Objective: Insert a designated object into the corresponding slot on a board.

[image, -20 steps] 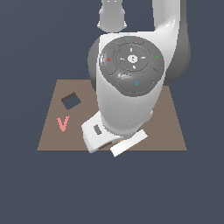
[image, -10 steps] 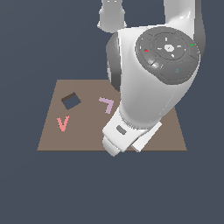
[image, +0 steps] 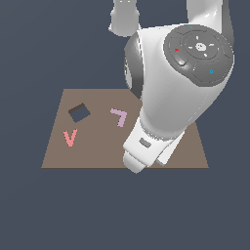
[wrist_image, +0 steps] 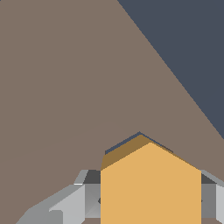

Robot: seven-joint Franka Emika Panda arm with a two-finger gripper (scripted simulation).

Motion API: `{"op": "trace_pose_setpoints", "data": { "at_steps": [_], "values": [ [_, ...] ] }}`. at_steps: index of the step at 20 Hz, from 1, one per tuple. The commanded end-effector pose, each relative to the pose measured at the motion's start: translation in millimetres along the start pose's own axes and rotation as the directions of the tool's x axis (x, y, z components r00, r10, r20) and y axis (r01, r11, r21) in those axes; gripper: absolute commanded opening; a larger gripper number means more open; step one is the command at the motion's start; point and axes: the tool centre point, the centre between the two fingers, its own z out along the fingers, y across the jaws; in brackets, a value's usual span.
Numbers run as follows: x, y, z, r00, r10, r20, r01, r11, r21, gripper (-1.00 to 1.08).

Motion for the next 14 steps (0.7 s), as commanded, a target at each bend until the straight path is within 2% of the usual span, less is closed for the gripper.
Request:
{"op": "trace_pose_setpoints", "data": {
  "at_steps": [1,12,13,14],
  "values": [
    [0,0,0,1.0,-0.001,0.0,0.001,1.0,0.0,-1.0],
    [-1,1,10,1.0,0.006,0.001,-0.006,1.0,0.0,-1.0],
    [-1,1,10,1.0,0.006,0.001,-0.006,1.0,0.0,1.0],
    [-1,1,10,1.0,0.006,0.001,-0.006,1.0,0.0,1.0]
  ]
}}
